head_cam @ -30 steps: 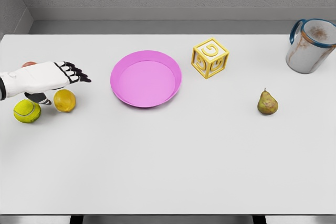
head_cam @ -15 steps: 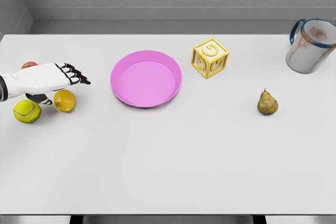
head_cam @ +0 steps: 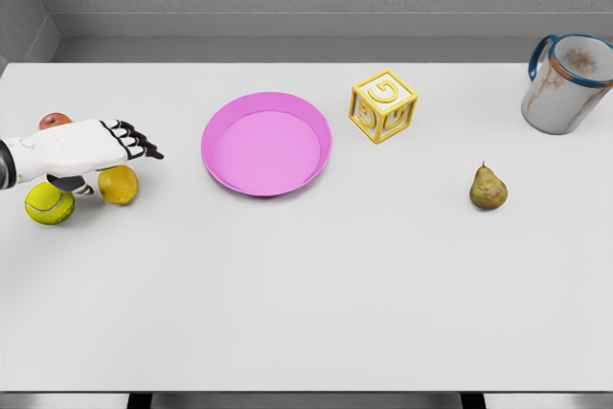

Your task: Put the lemon on the plate with left arm

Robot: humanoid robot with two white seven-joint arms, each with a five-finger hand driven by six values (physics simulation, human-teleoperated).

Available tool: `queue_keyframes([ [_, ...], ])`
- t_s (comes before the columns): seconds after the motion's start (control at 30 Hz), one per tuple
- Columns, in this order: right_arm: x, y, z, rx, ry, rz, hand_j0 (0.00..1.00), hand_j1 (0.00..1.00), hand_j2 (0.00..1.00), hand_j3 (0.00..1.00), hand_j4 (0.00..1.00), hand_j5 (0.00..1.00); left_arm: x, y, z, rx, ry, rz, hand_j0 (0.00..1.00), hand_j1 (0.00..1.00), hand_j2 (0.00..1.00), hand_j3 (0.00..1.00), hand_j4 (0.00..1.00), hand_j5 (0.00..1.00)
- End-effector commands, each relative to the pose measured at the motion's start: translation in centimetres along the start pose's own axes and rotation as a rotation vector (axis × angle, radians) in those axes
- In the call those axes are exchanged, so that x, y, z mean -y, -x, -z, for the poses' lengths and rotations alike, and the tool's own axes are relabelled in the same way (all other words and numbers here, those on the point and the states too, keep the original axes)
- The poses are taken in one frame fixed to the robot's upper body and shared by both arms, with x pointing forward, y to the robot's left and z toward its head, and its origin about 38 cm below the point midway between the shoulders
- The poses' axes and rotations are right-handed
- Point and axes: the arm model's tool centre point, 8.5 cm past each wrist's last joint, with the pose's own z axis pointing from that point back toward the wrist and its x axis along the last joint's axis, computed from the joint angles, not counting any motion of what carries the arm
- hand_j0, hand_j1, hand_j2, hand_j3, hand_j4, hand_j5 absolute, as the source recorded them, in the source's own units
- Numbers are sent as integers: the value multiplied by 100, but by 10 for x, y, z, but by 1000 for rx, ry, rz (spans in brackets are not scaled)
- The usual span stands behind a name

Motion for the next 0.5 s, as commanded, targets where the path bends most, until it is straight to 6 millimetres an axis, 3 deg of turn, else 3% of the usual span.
queue_keyframes([
  [0.0, 0, 0, 0, 0, 0, 1, 100, 100, 100, 100, 100, 100, 1, 0, 1, -6, 5, 7, 97, 97, 97, 97, 97, 97],
  [0.47, 0, -1, 0, 3, 0, -1, 100, 100, 100, 100, 100, 100, 2, -4, 9, -7, 9, 17, 96, 96, 96, 96, 96, 96],
])
